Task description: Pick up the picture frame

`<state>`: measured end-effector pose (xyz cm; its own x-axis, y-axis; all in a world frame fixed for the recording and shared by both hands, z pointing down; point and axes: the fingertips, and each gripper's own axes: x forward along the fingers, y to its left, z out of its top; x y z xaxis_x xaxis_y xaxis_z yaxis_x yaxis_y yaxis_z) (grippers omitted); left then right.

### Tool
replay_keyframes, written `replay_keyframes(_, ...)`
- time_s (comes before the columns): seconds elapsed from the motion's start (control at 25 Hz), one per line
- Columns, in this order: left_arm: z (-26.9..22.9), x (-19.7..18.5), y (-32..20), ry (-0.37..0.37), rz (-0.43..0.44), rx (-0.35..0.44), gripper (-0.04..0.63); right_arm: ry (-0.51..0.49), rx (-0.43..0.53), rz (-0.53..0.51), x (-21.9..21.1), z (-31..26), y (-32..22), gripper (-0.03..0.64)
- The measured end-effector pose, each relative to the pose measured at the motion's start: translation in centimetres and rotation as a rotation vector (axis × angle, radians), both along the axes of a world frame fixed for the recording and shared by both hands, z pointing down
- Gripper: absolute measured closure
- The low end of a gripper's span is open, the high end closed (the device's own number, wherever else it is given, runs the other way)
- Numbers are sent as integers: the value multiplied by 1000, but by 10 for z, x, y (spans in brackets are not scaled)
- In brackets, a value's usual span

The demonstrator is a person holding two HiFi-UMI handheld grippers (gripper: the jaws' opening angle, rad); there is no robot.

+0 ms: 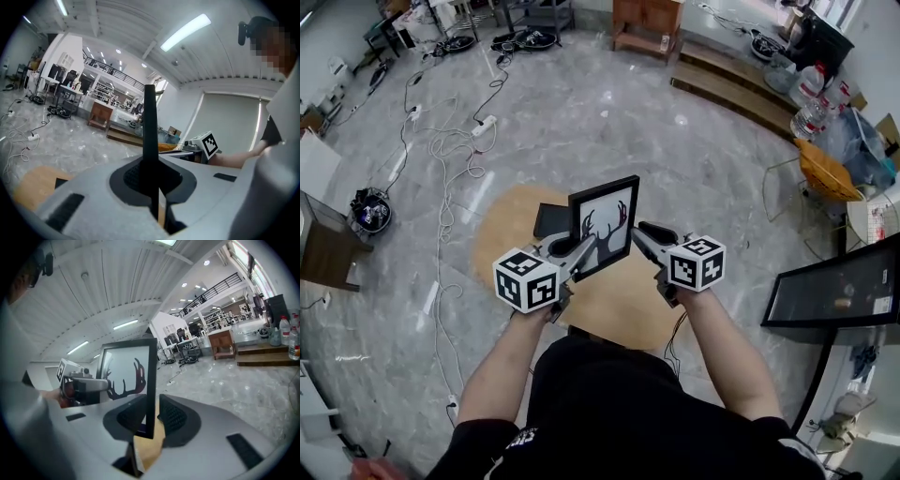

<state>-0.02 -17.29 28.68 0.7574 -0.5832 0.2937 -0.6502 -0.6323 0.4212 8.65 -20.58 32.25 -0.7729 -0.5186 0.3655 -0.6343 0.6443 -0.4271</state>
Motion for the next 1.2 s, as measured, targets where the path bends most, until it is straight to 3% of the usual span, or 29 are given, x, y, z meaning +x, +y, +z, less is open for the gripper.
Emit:
replay_keyframes(0.24, -25, -22, 5, -27, -107, 61, 575, -2, 79, 0, 21, -24, 11, 563)
replay_keyframes(0.6, -57, -105, -1, -63, -232, 140, 575, 42, 197, 52, 19, -63, 16, 611)
replay_keyframes(0.88, -69, -199, -5, -98, -258, 190, 575, 69, 249, 142, -27, -86, 18, 611)
replay_keyframes(1.2, -81, -331, 3, -119, -264, 241, 575, 90, 311, 224, -127, -120, 27, 612)
